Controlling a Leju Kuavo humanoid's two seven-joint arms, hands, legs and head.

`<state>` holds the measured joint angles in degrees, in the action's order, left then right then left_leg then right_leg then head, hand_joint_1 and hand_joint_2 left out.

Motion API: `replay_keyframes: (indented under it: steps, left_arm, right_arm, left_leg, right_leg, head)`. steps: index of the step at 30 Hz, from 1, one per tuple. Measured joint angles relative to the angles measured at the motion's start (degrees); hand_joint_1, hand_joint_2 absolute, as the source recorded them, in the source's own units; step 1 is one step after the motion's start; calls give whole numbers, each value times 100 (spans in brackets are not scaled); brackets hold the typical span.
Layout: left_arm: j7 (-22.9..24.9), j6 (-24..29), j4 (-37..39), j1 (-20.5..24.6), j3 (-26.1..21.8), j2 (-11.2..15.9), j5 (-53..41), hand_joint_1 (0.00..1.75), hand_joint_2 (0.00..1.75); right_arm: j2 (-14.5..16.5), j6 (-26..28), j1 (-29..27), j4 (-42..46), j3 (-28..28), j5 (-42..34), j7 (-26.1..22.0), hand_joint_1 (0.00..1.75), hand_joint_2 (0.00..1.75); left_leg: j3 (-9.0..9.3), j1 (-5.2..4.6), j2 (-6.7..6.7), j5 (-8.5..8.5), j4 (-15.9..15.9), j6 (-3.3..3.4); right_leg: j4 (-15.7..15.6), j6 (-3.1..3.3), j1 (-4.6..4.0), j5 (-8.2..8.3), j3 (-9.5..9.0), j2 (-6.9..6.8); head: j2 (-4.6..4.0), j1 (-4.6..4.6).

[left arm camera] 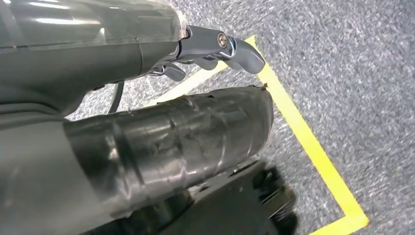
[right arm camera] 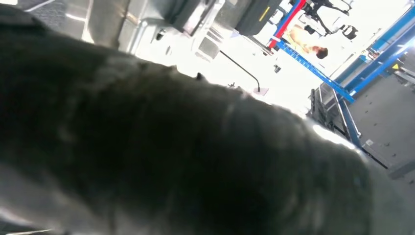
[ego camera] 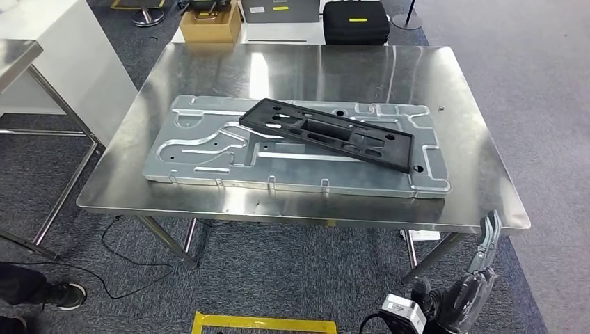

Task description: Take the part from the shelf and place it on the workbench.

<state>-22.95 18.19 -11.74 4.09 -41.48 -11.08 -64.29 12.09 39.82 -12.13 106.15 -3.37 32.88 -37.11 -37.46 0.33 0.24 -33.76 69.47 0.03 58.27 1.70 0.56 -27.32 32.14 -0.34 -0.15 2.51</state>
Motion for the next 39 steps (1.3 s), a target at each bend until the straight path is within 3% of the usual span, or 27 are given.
replay_keyframes:
  steps: [2, 3, 6, 7, 11, 12, 14, 16, 17, 18, 19, 21, 22, 23, 26, 28, 30, 32, 33, 34, 37, 39]
  left_arm:
    - [-5, 4, 0, -10, -9, 1, 1, 0, 0]
    - [-5, 7, 0, -13, -11, 2, 1, 0, 0]
    - [-2, 16, 0, -9, -17, 4, -1, 0, 0]
    - [-1, 17, 0, -5, -19, 4, -1, 0, 0]
    - [7, 23, 0, -23, -21, 7, -4, 0, 0]
    - [9, 25, 0, -23, -21, 8, -5, 0, 0]
    - [11, 31, 0, -14, -22, 7, -7, 0, 0]
    - [12, 36, 0, -15, -22, 7, -8, 0, 0]
    - [13, 38, 0, -17, -22, 7, -8, 0, 0]
    - [13, 40, 0, -19, -22, 7, -8, 0, 0]
    - [13, 42, 0, -20, -22, 7, -8, 0, 0]
    - [13, 45, 0, -19, -22, 6, -9, 0, 0]
    - [13, 48, 0, -18, -22, 6, -9, 0, 0]
    - [14, 51, 0, -15, -22, 6, -10, 0, 0]
    - [15, 58, 0, -15, -24, 7, -17, 0, 0]
    - [15, 61, 1, -20, -27, 7, -18, 0, 0]
    - [15, 61, 1, -25, -28, 7, -18, 0, 0]
    - [15, 61, 1, -29, -30, 7, -19, 0, 0]
    - [15, 62, 1, -30, -31, 7, -19, 0, 0]
    - [15, 63, 1, -29, -32, 7, -19, 0, 0]
    - [15, 69, 0, -7, -34, 7, -22, 0, 0]
    - [14, 74, 0, 3, -38, 7, -25, 0, 0]
  right_arm:
    - [5, 0, -31, -1, 4, -14, 7, 0, 0]
    - [8, 0, -43, -1, 8, -19, 8, 0, 0]
    - [22, 0, -74, 1, 20, -27, -2, 0, 0]
    - [29, 0, -81, 1, 23, -27, -8, 0, 0]
    - [42, 0, -109, 3, 44, -28, -31, 0, 0]
    - [43, 0, -119, 4, 56, -31, -34, 0, 0]
    - [45, 0, -139, 5, 84, -42, -37, 0, 0]
    - [46, 0, -159, 4, 111, -61, -37, 0, 0]
    - [46, 0, -169, 3, 126, -71, -37, 0, 0]
    - [46, 0, -176, 3, 139, -77, -37, 0, 0]
    - [46, 0, -181, 3, 149, -80, -37, 0, 0]
    - [49, 0, -180, 3, 158, -81, -37, 0, 0]
    - [54, 0, -179, 4, 159, -82, -38, 0, 0]
    - [59, 0, -181, 4, 161, -86, -38, 0, 0]
    - [72, 0, -192, 5, 164, -115, -46, 0, 0]
    - [79, 0, -192, 8, 165, -128, -52, 0, 0]
    - [91, 0, -194, 10, 166, -134, -60, 0, 0]
    - [103, 0, -205, 11, 166, -163, -75, 0, 0]
    - [108, 0, -213, 14, 166, -187, -82, 0, 0]
    - [112, 0, -223, 17, 166, -210, -90, 0, 0]
    - [118, 0, -243, 45, 167, -268, -97, 0, 0]
    - [118, 0, -250, 63, 168, -316, -101, 0, 0]
  left_leg:
    - [-83, 10, 2, -168, 415, -24]
    - [25, 14, 2, -95, 317, -26]
    - [694, 13, 1, 294, -759, 14]
    - [826, 3, 0, 352, -1013, 37]
    - [837, -12, 8, 452, -1170, 156]
    - [820, -2, 18, 499, -1189, 201]
    - [753, 6, 36, 585, -1204, 272]
    - [651, -5, 41, 640, -1180, 298]
    - [601, -9, 42, 661, -1160, 295]
    - [555, -11, 42, 678, -1136, 289]
    - [517, -11, 41, 691, -1111, 280]
    - [463, -21, 37, 711, -1062, 248]
    - [441, -30, 35, 726, -1045, 221]
    - [422, -36, 34, 745, -1035, 186]
    - [376, -22, 31, 777, -1018, 74]
    - [268, -6, 23, 530, -784, 19]
    - [50, 7, 18, 52, -172, -14]
    - [-85, 13, 18, -251, 398, -26]
    - [-18, 14, 19, -248, 424, -23]
    - [157, 14, 19, -151, 231, -14]
    - [910, -5, 16, 201, -930, 57]
    - [1045, -41, 12, 253, -1222, 118]
  right_leg:
    - [28, 0, -6, 45, 91, -9]
    - [47, -8, -6, 62, 131, -9]
    - [110, -55, -14, 99, 208, -7]
    - [126, -81, -21, 114, 225, -8]
    - [152, -217, -17, 149, 267, -4]
    - [241, -245, -12, 54, 308, 5]
    - [744, -283, 6, -356, 502, 23]
    - [1438, -311, 19, -752, 732, 25]
    - [1618, -320, 24, -813, 760, 25]
    - [1582, -323, 29, -763, 675, 24]
    - [1329, -319, 32, -631, 483, 24]
    - [548, -292, 24, -369, -5, 25]
    - [271, -271, 13, -302, -151, 28]
    - [127, -245, -3, -279, -210, 31]
    - [79, -139, -16, -198, -156, 29]
    - [51, -51, 1, -114, -92, 14]
    - [49, 2, -6, -37, 7, 2]
    - [57, 12, -22, 44, 125, -4]
    - [66, 8, -27, 84, 186, -4]
    - [76, 1, -29, 120, 239, -3]
    - [116, -59, -41, 213, 343, 1]
    - [123, -128, -41, 273, 368, -8]
  head:
    - [0, -1]
    - [0, -2]
    - [0, -2]
    - [0, 0]
    - [0, 5]
    - [0, 7]
    - [0, 9]
    - [0, 9]
    - [0, 10]
    - [0, 9]
    - [0, 10]
    - [0, 10]
    - [0, 9]
    - [0, 8]
    - [0, 6]
    - [0, 2]
    - [0, -2]
    - [0, -2]
    - [0, -2]
    - [0, -2]
    - [0, -1]
    - [0, 2]
